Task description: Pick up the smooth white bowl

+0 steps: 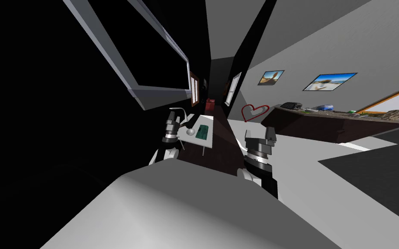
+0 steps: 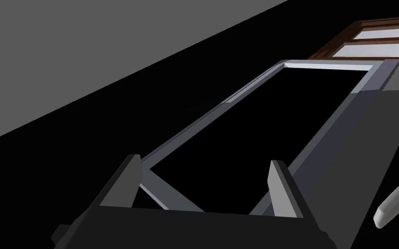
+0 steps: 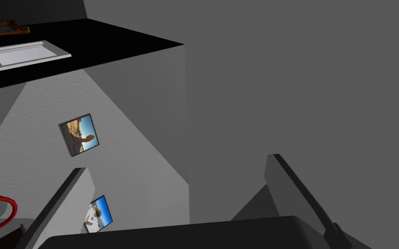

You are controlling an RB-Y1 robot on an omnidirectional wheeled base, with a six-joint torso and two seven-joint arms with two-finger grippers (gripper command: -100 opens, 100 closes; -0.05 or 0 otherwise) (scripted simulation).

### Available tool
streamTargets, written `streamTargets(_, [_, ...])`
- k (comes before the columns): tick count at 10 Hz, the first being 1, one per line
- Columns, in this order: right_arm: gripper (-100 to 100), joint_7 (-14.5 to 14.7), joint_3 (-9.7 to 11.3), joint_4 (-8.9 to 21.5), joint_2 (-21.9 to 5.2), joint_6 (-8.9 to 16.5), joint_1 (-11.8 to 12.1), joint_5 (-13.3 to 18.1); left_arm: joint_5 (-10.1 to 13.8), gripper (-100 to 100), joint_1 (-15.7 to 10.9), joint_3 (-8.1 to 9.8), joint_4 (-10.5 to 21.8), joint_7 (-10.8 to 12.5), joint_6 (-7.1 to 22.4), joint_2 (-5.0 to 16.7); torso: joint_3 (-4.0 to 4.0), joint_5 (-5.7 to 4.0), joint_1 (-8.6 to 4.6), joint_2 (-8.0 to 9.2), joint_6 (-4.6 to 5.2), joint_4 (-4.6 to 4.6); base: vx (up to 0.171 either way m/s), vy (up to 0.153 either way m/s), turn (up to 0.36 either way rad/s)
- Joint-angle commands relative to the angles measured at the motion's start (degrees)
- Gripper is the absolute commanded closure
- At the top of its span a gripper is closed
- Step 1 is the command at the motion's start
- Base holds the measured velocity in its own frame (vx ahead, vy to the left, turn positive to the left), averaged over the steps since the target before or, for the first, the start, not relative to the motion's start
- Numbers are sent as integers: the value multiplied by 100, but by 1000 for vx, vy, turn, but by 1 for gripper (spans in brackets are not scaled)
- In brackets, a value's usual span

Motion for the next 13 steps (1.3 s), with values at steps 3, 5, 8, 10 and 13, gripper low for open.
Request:
streamTargets(3, [0, 0, 0, 0, 0, 0, 0, 0, 122, -100, -133, 14, 55, 80, 416, 399, 1, 2, 12, 3, 1, 0, -9, 28, -36])
streamTargets(5, [0, 0, 0, 0, 0, 0, 0, 0, 226, -100, -235, 23, 94, 151, 753, 525, 2, 4, 19, 4, 0, 1, -16, 50, -47])
streamTargets(8, [0, 0, -1, 0, -1, 0, 0, 0, 357, -100, -354, 31, 138, 242, 1164, 606, 5, 6, 26, 8, 0, 2, -24, 58, -45])
streamTargets(10, [0, 0, 0, 0, 0, 0, 0, 0, 510, -100, -484, 39, 185, 349, 1558, 655, 4, 4, 16, 7, 0, 2, -18, 44, -57])
streamTargets(13, [0, 0, 0, 0, 0, 0, 0, 0, 675, -100, -626, 49, 237, 465, 2065, 687, 5, 4, 18, 8, 0, 2, -25, 50, -43])
